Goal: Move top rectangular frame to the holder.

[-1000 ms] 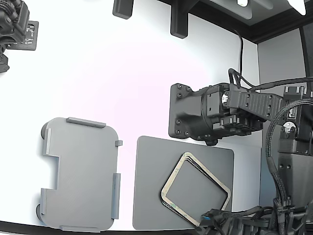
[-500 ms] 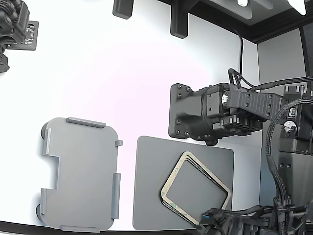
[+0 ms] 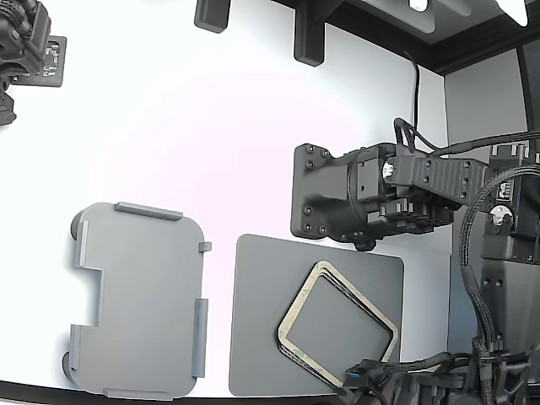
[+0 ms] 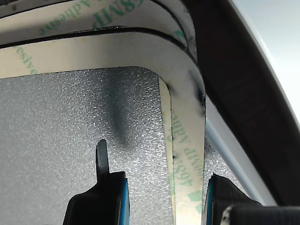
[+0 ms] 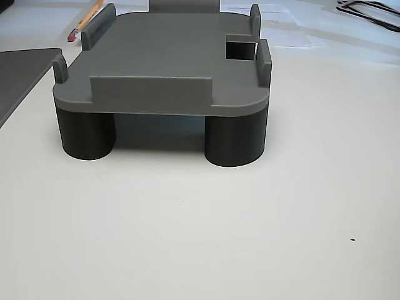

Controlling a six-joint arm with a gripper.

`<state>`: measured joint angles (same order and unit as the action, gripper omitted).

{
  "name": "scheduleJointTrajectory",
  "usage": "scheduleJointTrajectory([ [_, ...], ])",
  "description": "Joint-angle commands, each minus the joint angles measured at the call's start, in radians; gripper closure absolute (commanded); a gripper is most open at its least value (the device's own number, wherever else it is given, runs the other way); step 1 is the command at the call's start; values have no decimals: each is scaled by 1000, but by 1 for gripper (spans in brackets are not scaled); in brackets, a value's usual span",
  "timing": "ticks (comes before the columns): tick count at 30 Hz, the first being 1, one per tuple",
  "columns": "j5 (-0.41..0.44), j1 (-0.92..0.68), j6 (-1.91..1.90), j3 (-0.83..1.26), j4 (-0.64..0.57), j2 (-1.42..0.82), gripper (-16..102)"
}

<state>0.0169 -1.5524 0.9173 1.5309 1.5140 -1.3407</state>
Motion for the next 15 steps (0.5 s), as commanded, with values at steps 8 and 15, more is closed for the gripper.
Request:
scheduleJointTrajectory([
  [8, 9, 9, 5, -21, -11, -31, 28],
  [15, 18, 9, 5, -23, -12, -29, 36],
])
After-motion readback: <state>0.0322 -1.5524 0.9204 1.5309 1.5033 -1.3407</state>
